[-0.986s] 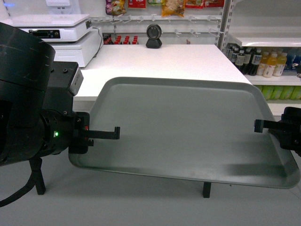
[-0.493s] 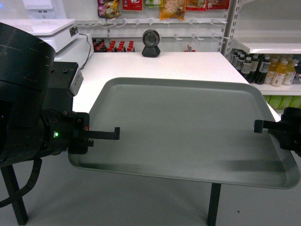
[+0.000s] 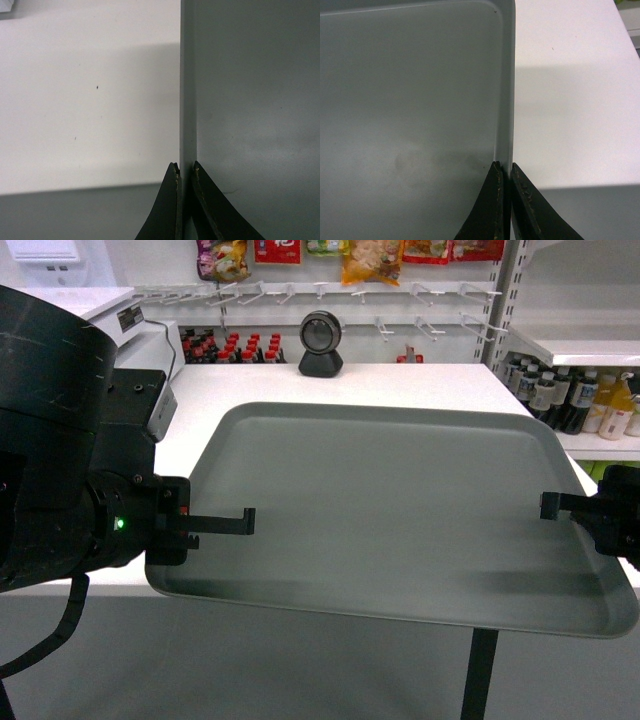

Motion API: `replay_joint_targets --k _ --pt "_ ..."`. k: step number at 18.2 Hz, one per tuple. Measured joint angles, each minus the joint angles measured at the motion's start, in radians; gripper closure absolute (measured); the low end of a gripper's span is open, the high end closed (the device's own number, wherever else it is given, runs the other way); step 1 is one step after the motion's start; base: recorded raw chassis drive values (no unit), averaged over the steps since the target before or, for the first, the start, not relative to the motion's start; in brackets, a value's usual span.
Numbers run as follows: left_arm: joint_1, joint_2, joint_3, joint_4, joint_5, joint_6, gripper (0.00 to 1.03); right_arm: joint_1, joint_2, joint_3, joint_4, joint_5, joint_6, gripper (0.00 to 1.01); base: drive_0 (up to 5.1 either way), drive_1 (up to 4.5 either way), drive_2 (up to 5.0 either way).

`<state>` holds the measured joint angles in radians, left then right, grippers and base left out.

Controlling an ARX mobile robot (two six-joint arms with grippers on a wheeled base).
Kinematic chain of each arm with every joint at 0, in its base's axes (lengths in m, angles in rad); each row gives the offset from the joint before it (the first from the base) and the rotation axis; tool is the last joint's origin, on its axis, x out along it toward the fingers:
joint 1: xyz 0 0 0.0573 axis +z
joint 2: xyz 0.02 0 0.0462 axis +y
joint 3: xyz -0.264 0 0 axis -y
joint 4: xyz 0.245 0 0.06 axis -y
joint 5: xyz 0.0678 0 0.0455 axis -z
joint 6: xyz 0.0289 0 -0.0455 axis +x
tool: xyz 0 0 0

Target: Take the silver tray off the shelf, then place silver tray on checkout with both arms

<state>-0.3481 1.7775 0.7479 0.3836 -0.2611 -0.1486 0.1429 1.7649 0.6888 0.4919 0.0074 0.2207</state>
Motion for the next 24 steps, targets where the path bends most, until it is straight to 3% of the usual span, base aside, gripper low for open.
replay_joint_targets --k 18,24 --pt "0.000 0.000 0.000 0.001 0.000 0.000 1.00 0.000 0.000 0.000 -0.002 0.000 0.000 0.99 -0.1 4.09 -4.3" --pt "0.001 0.000 0.001 -0.003 -0.004 -0.004 1.00 0.000 -0.001 0.004 0.004 0.000 0.000 0.99 0.0 0.00 0.0"
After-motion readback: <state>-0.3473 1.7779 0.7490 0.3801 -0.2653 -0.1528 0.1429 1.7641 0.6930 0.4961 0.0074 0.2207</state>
